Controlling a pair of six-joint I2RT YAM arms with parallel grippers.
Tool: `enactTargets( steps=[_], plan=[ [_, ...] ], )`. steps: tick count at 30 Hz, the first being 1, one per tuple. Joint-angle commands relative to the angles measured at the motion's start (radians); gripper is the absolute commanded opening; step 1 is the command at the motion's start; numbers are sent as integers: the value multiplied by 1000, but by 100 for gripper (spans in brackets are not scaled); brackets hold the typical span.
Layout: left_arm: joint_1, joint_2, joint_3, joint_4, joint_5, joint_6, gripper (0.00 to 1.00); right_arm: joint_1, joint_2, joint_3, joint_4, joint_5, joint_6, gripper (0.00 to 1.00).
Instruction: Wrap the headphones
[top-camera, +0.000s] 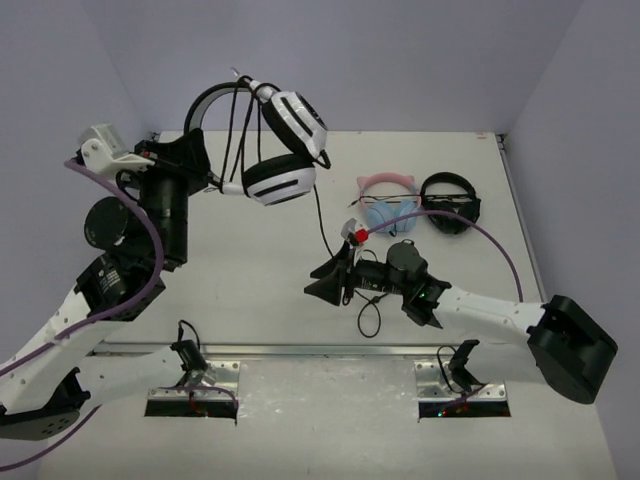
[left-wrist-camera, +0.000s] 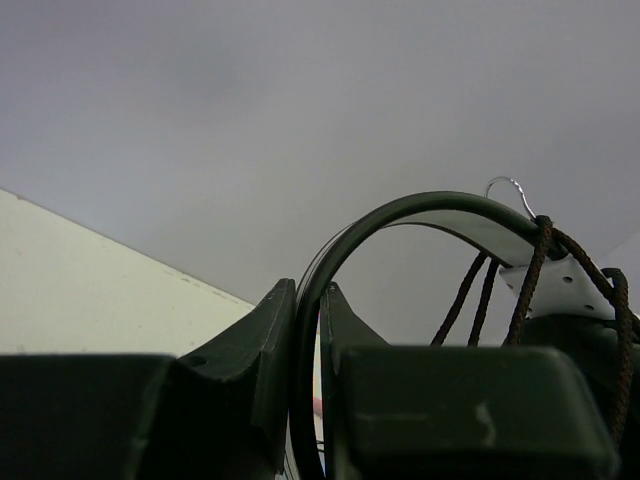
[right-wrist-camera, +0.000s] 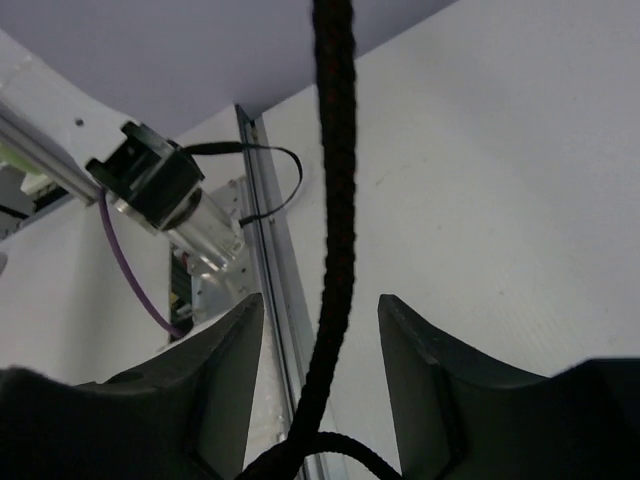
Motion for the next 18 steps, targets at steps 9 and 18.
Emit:
enactTargets(
  steps=[9, 18],
  plan=[
    [3, -73, 9, 229, -58, -46, 0, 6, -100, 30, -7, 19, 69, 74],
    [3, -75, 9, 223, -56, -69, 0, 6, -150, 71, -60, -4, -10, 57]
  ],
)
